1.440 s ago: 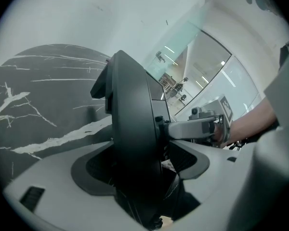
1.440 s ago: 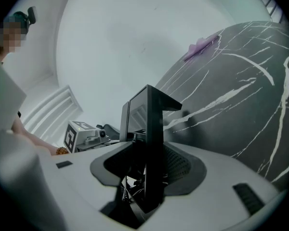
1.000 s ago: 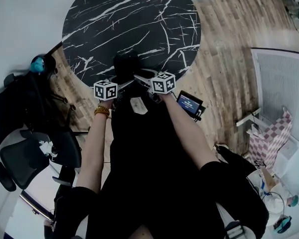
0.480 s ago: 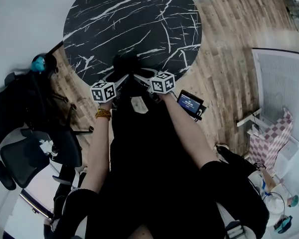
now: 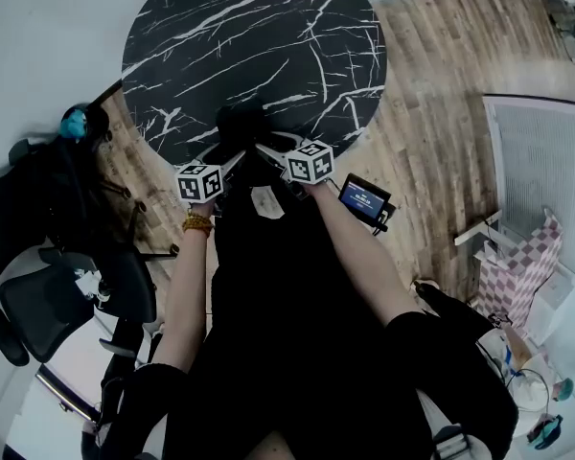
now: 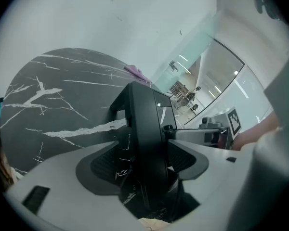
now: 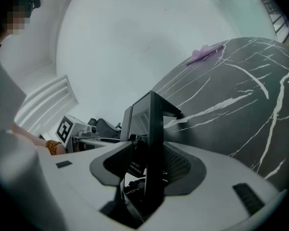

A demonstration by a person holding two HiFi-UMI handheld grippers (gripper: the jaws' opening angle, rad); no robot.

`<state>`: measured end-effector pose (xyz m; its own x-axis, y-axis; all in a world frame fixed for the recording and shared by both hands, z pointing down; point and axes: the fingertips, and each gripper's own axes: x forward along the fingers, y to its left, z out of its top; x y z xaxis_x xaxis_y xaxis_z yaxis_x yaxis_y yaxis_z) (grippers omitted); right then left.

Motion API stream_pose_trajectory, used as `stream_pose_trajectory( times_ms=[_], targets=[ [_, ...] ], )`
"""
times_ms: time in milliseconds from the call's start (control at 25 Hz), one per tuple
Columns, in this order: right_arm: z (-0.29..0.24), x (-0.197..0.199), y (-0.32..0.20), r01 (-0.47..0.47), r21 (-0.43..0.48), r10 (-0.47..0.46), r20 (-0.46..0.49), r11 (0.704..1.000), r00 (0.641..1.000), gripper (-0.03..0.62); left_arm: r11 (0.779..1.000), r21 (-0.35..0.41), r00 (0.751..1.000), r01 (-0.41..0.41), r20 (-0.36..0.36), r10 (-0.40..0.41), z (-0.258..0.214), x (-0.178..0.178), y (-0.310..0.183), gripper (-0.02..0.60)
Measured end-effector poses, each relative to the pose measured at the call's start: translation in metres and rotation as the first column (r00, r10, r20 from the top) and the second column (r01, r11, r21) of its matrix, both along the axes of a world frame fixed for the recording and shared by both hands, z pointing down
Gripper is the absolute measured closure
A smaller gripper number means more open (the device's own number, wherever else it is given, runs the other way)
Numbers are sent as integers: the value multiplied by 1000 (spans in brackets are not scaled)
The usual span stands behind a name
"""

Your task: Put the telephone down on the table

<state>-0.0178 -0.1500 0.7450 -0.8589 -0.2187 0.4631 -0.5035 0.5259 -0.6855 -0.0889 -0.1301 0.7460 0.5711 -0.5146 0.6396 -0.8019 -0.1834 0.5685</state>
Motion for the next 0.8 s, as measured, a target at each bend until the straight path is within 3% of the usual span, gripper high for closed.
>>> stream_pose_trajectory(
  times_ms=[80, 120, 160, 480, 800],
  targets=[
    [1, 2, 0, 2, 24, -1, -24, 1000, 1000, 404, 1000, 29, 1000, 1, 9, -2, -4, 3, 1, 279],
    [1, 3, 0, 5, 31, -3, -34, 1000, 999, 406, 999, 44, 1000, 1, 11, -2, -6, 4, 2, 363],
    [1, 4, 0, 8, 33, -7, -41, 999, 999, 410, 998, 57, 1000, -1, 17, 0, -8, 5, 2, 385],
    [0, 2, -4, 19, 59, -15, -73, 998, 997, 410, 998, 60, 999, -29, 42, 26, -9, 4, -3, 385],
    [0, 1, -19, -29, 63, 34, -88, 998, 996, 410, 996, 66, 996, -53, 76, 48, -9, 3, -18, 385]
  ],
)
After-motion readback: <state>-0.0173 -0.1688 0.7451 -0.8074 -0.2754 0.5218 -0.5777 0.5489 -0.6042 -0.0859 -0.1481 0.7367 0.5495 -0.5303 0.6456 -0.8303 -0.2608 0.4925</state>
